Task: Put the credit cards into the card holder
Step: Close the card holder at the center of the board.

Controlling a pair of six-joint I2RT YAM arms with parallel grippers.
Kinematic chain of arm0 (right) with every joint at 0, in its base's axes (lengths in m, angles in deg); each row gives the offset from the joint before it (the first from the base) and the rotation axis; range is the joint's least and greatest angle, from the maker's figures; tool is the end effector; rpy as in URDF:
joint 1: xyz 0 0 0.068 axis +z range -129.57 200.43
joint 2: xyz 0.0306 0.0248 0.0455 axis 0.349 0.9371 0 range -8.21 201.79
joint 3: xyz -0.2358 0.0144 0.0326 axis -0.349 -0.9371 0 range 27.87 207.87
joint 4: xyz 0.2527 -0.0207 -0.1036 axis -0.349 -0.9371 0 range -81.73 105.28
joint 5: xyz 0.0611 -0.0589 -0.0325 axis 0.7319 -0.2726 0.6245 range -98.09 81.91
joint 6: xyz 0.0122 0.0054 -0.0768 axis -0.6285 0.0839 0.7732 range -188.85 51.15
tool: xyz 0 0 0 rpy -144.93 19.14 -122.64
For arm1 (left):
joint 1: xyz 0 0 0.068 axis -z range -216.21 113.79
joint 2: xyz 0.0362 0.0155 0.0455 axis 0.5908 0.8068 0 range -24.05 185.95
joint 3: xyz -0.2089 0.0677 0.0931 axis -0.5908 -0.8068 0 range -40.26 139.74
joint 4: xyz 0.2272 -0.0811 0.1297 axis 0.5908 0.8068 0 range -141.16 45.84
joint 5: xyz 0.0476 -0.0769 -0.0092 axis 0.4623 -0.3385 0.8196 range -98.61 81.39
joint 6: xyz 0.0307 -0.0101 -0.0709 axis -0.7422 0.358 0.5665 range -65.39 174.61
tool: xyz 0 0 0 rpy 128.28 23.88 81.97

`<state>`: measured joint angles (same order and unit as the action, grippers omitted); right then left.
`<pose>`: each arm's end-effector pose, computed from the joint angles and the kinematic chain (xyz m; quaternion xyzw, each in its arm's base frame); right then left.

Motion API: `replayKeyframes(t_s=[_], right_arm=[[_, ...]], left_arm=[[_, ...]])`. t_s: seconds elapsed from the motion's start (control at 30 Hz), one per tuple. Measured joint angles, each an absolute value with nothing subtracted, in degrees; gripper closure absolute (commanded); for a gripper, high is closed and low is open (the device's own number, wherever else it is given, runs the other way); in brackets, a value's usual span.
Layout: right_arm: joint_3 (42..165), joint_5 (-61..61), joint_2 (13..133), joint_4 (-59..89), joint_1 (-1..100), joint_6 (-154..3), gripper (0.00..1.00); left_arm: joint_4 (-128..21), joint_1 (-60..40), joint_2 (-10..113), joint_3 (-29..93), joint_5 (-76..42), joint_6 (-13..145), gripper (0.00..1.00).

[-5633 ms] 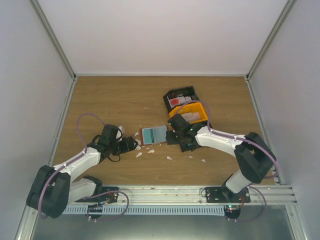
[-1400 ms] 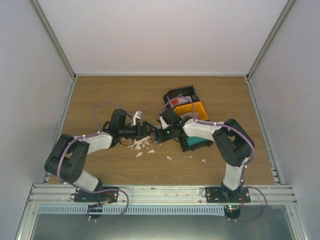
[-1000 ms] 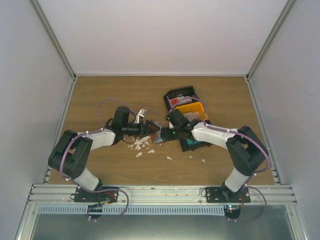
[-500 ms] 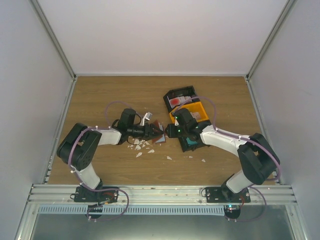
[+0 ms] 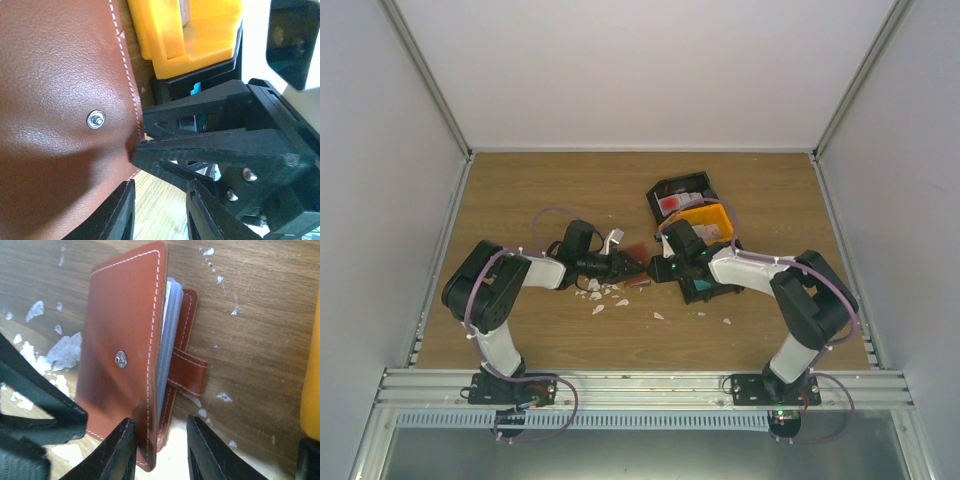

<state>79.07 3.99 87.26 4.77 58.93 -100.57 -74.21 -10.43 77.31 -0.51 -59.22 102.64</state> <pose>0.2643 0.2280 0.0898 -0.0878 0.9443 0.2551 0.1885 0.2761 -0.1905 0.0663 0.0248 0.8350 -0.5435 0.0824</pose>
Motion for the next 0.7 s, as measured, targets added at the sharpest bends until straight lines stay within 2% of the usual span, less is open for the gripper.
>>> replayKeyframes(t_s=[0.13,0.27,0.47,0.7], right_arm=[[81.0,3.6,90.2,3.6,58.9,-99.6,0.76],[82.9,3.8,92.8,2.4,58.9,-98.2,0.83],[85.3,4.7,94.0,0.3,58.9,-95.8,0.86],[87.8,9.2,97.0,-0.6,58.8,-93.1,0.89]], left_arm=[[-73.4,-10.4,77.2,-0.5,-58.2,102.1,0.64],[-69.4,-10.4,75.3,-0.5,-55.6,100.1,0.53],[-58.9,-10.5,69.1,-0.2,-44.3,97.3,0.42],[-52.7,-10.9,68.9,-0.2,-37.8,96.1,0.39]])
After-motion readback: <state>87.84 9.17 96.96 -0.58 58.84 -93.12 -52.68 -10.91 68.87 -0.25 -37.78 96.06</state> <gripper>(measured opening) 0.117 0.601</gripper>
